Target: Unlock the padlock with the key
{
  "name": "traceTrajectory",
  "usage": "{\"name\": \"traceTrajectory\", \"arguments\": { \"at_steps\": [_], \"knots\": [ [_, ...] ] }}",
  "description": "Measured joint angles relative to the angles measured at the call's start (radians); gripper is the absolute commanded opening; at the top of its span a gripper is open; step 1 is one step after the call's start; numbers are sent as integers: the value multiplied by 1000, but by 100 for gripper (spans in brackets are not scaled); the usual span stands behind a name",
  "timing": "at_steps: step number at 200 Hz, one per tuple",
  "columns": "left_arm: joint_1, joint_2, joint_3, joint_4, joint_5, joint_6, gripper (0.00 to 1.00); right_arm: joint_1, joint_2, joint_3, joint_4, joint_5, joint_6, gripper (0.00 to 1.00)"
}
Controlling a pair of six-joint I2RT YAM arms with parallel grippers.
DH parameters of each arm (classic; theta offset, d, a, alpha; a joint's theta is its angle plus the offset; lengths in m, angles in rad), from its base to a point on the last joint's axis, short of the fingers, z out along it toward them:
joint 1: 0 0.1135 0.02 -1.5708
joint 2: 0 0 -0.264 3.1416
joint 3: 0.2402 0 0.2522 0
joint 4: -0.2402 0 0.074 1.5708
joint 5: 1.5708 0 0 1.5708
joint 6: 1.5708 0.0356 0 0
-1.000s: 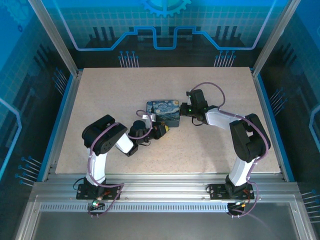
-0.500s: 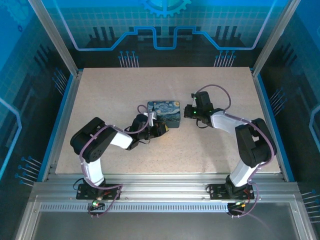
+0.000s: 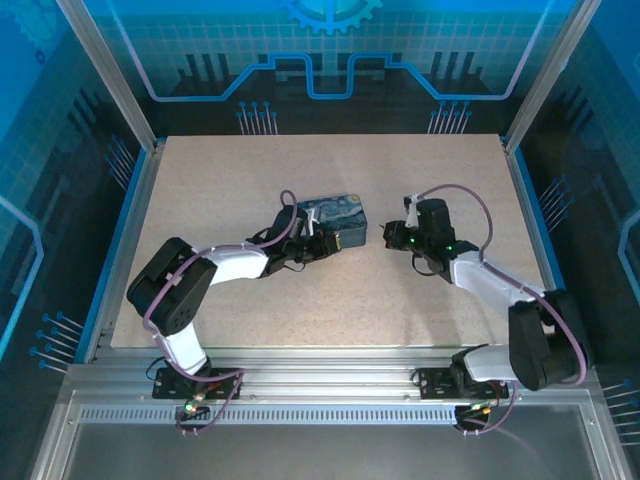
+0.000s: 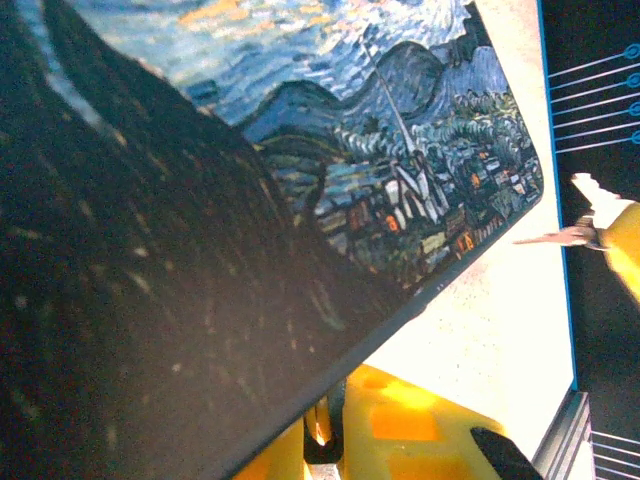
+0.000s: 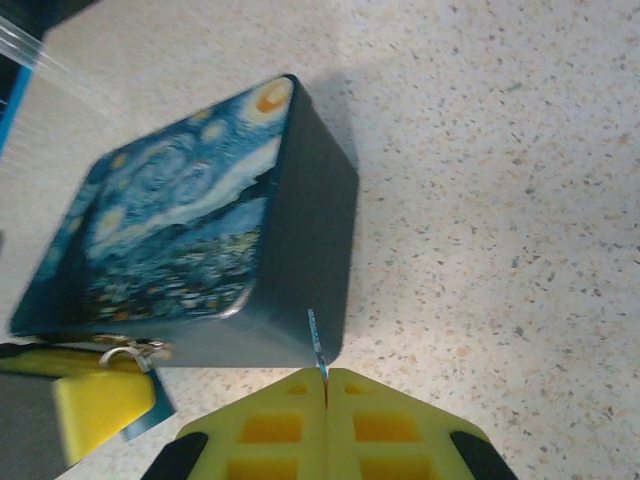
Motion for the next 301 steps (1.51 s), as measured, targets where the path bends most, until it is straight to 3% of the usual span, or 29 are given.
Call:
{"name": "traceTrajectory", "arguments": {
  "at_steps": [51, 137, 178, 230, 301],
  "knots": [
    [0, 1, 18, -19, 0, -13, 0, -8, -155, -49, -1, -91, 24, 0],
    [1, 9, 18, -11, 1, -35, 0, -14, -266, -63, 13, -228, 143, 0],
    [1, 19, 18, 8, 1, -53, 0, -34, -266, -3, -11, -274, 227, 0],
    [2, 20, 18, 18, 1, -71, 0, -150, -227, 16, 43, -350, 357, 0],
    [6, 20, 18, 44, 8, -102, 0, -170, -79, -195, 323, -368, 515, 0]
  ]
}}
